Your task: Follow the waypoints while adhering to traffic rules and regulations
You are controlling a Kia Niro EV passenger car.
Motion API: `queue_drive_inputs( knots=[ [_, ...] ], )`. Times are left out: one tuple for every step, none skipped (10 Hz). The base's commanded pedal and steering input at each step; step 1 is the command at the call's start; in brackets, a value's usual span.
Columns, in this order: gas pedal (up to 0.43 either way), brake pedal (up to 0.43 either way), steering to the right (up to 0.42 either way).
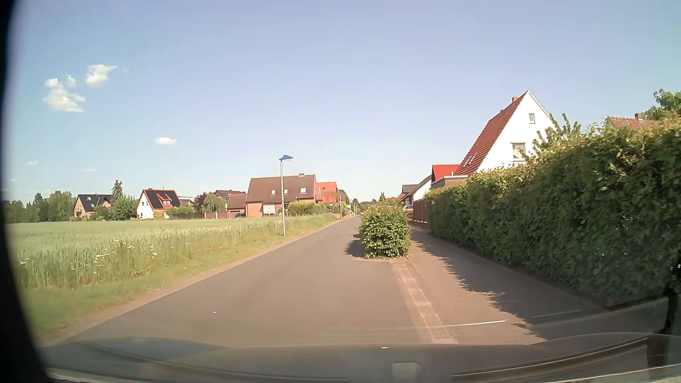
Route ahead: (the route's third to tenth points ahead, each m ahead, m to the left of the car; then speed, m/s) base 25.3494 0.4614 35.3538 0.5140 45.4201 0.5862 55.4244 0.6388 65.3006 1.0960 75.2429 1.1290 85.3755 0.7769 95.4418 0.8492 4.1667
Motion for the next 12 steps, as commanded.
queue_drive_inputs(
  knots=[
    [0.087, 0.006, -0.055],
    [0.087, 0.006, -0.066],
    [0.098, 0.006, -0.076],
    [0.098, 0.006, -0.082],
    [0.098, 0.006, -0.092],
    [0.098, 0.006, -0.100],
    [0.098, 0.006, -0.108],
    [0.098, 0.006, -0.116],
    [0.110, 0.006, -0.120],
    [0.118, 0.006, -0.115],
    [0.118, 0.006, -0.108],
    [0.118, 0.006, -0.103]
  ],
)
